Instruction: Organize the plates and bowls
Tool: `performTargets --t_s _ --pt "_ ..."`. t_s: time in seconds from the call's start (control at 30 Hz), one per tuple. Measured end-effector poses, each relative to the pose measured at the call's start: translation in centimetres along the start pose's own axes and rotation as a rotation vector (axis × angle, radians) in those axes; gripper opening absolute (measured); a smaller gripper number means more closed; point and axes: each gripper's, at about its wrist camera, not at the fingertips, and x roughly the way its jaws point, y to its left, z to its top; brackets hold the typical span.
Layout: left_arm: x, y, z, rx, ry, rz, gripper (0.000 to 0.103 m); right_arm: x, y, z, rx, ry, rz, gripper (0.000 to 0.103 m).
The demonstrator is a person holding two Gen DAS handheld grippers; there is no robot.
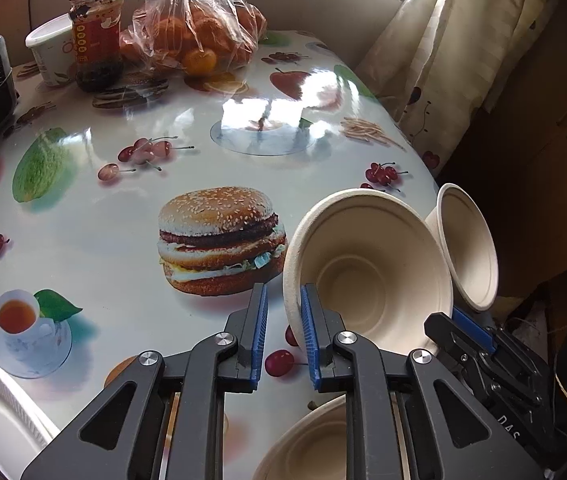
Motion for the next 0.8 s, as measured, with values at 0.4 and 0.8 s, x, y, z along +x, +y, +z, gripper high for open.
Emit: performTargets --t_s 0.4,0.8 --pt "0.27 -0.30 0.03 0.004 -0.005 -0.006 0.010 0.11 -0.19 0.06 0.015 -0.005 0.005 0.020" --pt "-0.59 -0.04 -0.07 -0.008 -0.026 -0.008 0.010 -0.06 0.20 0.34 0.010 -0.019 0.009 0.019"
